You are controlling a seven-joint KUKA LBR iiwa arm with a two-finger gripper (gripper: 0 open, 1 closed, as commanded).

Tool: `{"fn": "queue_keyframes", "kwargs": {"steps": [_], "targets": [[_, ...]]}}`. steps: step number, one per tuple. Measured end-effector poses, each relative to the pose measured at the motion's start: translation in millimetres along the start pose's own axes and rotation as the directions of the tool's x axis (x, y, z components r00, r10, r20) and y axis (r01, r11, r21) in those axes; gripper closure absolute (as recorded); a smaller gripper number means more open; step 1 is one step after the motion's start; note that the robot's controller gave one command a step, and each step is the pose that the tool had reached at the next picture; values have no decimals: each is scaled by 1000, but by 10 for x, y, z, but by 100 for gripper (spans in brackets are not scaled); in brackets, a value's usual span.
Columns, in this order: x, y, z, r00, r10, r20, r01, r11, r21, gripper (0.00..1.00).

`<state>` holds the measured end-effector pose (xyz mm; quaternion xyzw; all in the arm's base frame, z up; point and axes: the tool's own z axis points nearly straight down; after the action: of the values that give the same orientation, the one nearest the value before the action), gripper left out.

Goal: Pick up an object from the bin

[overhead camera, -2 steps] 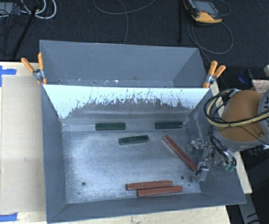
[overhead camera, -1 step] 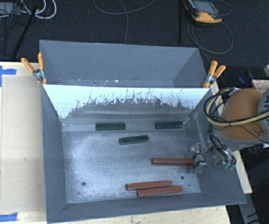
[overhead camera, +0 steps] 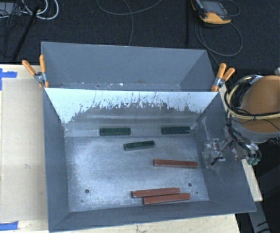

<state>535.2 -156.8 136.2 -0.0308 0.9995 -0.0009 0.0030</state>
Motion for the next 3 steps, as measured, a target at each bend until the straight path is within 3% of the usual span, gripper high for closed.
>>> {"fn": "queue_keyframes", "kwargs": {"steps": [1, 2, 3], "targets": [[13, 7, 30, 1000, -1, -5, 1, 1000, -2, 0], [-233, 416, 685, 978, -208, -8, 208, 978, -7, 0], [-174, 571, 670, 969, -247, -7, 247, 969, -6, 0]]}}
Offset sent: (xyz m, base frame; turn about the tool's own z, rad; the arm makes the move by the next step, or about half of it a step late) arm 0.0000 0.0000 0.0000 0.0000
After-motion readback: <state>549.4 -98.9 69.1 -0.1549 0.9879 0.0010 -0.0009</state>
